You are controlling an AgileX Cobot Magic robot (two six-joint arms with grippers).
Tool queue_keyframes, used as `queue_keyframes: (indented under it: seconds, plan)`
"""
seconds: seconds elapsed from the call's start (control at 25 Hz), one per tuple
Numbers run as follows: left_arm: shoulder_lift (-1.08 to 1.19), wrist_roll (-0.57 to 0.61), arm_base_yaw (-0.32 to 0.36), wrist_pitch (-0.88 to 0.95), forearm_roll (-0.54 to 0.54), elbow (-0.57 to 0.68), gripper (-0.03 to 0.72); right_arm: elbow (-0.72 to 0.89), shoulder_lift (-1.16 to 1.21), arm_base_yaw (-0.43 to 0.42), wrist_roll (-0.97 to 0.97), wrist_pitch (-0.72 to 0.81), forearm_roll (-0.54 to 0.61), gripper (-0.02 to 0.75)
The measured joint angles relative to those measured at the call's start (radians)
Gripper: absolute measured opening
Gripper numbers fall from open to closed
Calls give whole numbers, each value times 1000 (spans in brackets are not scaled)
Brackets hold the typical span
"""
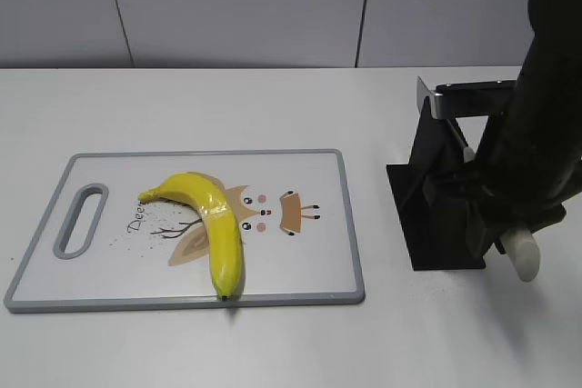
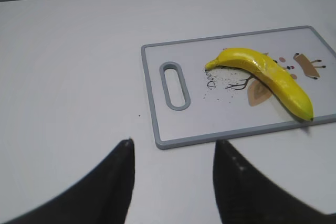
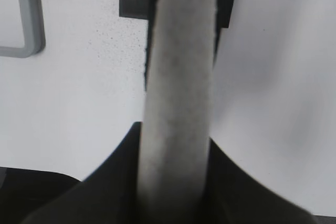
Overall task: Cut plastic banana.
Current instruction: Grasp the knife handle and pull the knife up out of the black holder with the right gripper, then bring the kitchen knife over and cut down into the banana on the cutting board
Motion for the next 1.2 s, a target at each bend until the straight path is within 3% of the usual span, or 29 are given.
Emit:
queue_keyframes:
  seconds: [0.72, 1.2]
  plan:
    - [0, 0, 0, 0, 0, 0, 470, -23, -293, 2, -3, -13, 10, 197]
    - [0, 0, 0, 0, 0, 0, 470, -103, -326, 2, -45, -11, 10, 195]
